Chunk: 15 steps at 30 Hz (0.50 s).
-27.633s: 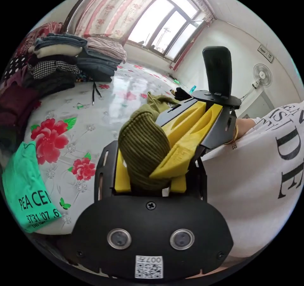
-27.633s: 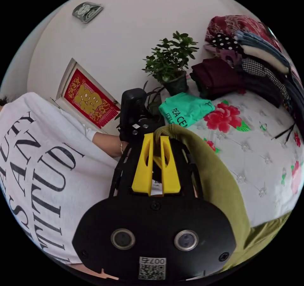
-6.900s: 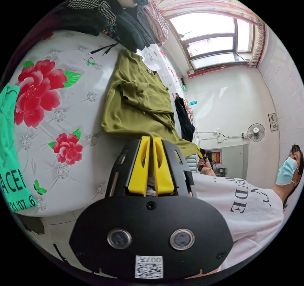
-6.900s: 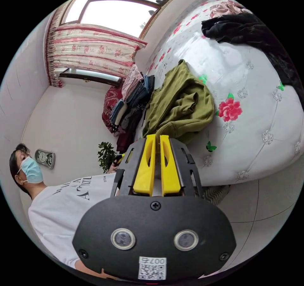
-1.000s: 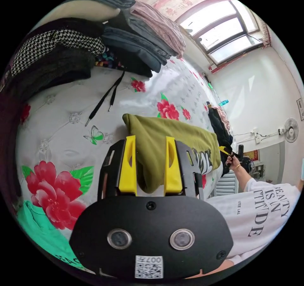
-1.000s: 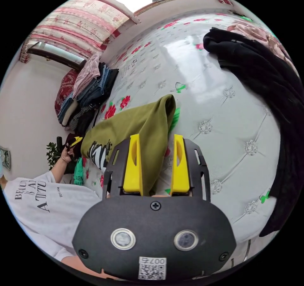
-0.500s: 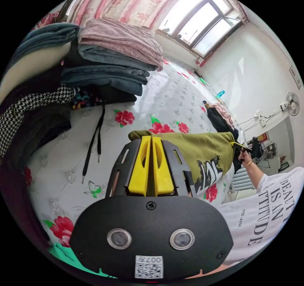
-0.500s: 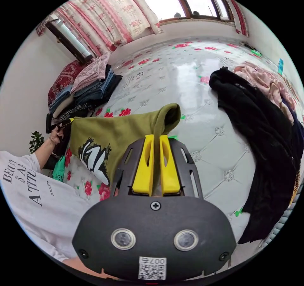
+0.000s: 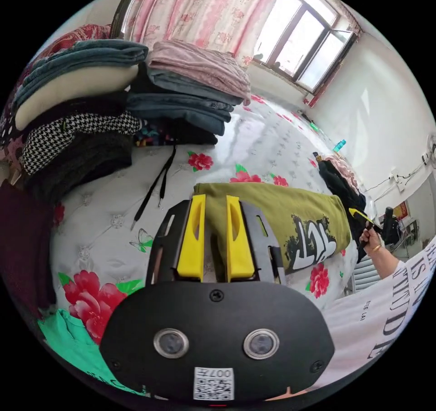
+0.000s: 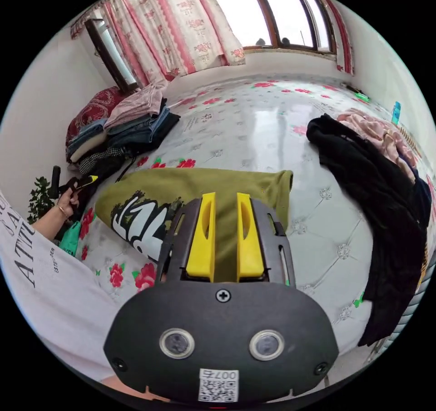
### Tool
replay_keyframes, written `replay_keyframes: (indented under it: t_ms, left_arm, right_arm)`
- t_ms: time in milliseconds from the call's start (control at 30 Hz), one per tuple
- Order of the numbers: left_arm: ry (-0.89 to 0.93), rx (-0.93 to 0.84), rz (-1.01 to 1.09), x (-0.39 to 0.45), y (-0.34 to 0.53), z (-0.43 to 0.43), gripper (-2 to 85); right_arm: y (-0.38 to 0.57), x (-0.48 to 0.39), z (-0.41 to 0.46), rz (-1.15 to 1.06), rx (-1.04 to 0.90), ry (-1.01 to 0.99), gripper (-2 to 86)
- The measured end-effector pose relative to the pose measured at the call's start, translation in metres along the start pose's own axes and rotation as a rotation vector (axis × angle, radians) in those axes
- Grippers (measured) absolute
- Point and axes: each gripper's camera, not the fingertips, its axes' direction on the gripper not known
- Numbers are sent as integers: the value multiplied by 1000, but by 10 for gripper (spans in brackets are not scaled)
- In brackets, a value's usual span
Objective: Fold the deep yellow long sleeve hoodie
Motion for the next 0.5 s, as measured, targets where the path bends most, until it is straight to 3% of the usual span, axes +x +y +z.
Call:
replay_keyframes:
  t_ms: [67,100,133,167,300,500]
  left_arm:
    - [-40,-162,71,18,22,43,55]
    - [-69,-264,77,20,39,78,53]
    - [-62,-280,71,19,46,90,52]
    - [-34,-196,20,13,53,88,50]
    - [26,-176,-142,-6,47,69,46]
    - [77,36,-35,36,65,-3,73]
  right_arm:
    - [29,-16,67,-16,-225,-7,51]
    - [38,-16,85,2,-261,16,52]
    - [56,-16,87,17,-154,55,53]
    - [62,-12,89,27,-147,59,54]
    - [49,13,57,108,-223,-51,60]
    - [144,80,-66,385,77,-134,99]
